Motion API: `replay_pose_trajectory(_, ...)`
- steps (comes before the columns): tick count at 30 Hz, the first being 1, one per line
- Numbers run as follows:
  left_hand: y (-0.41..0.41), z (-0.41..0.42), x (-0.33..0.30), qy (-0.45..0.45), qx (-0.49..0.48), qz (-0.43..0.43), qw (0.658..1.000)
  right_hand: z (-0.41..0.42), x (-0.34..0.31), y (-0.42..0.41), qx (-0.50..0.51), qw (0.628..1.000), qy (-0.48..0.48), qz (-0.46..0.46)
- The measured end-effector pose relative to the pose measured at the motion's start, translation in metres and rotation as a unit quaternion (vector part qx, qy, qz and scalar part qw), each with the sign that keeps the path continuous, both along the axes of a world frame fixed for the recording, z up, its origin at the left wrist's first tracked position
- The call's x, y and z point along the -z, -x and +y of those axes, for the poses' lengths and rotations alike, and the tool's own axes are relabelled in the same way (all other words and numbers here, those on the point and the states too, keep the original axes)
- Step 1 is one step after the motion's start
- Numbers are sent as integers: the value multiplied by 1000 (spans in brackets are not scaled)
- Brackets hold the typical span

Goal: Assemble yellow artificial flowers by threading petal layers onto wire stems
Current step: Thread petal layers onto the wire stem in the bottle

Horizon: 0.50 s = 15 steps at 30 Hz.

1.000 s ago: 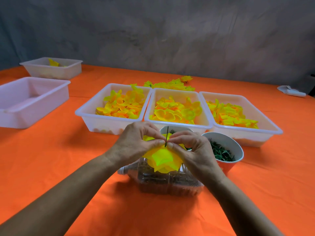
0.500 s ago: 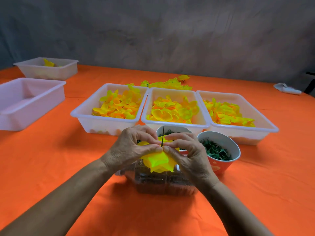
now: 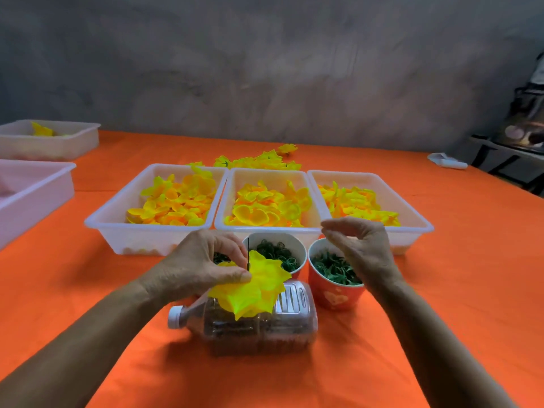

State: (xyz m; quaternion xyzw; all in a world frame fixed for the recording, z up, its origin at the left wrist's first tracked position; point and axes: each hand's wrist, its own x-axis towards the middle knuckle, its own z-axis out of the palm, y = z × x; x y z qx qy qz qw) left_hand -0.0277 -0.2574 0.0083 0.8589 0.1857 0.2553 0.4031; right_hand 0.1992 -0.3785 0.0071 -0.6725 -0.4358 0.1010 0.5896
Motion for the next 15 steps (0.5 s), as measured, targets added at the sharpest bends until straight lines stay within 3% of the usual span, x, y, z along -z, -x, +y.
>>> replay_pose_trajectory(3,-1,1,-4,5,1,27,1000,-6,7,-36,53,971,212,-92)
replay_pose_trajectory(6,-1,1,-6,14,-2,37,999,-5,19,-41,-5,924,346,-162)
replay_pose_trajectory(11,1,-2,-6,19,0,47,999,8,21,-35,-54,861,405,-304)
replay_pose_trajectory(15,1,-2,-7,22,-5,51,998,12,23,-39,-35,866,406,-289)
